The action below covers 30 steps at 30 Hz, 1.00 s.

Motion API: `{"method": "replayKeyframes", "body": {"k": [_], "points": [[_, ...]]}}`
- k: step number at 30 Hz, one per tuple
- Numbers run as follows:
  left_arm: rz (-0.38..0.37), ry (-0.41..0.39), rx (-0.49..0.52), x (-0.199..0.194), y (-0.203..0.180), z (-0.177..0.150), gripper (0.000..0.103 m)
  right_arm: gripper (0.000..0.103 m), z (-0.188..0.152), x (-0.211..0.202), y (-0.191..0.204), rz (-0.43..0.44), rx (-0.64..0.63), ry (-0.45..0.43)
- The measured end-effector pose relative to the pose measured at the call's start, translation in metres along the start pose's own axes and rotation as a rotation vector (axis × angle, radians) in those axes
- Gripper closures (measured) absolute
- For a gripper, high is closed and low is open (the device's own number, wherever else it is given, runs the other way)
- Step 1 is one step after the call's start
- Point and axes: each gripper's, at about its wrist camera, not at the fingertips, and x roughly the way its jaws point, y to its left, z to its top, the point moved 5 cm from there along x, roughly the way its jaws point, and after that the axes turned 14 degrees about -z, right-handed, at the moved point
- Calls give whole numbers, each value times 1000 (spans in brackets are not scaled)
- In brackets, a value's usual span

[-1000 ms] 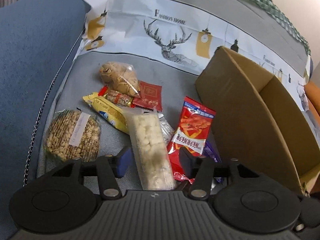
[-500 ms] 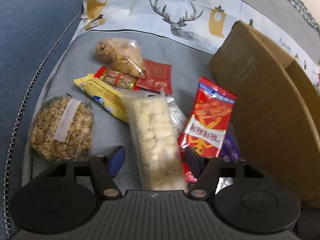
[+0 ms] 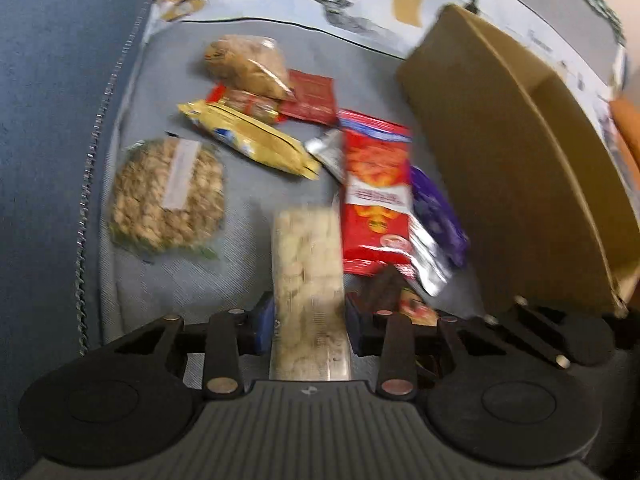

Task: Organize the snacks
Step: 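Grasp the white rice-cracker bar with left tool while right tool grasps dark biscuit packet, then carry both packets to the box and release them inside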

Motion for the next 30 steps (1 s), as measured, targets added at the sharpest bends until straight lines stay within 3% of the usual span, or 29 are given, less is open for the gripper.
{"method": "replayKeyframes", "body": {"k": [7,15,22,25,30], "points": [[60,41,35,15,-11,-2,62,60,-3,5,0,13,-14,32],[77,51,37,18,-4,-2,61,58,-6,3,-4,26,-10,44],[107,67,66,20,-9,-4,62,62,-9,0,-5,24,-19,37],[111,45,64,16,-8,-4,63,62,-9,-3,-5,16,-26,26],[74,-65,57,-6,-10,-4,63,62,-8,-16,-9,-6,-20,-20]]}}
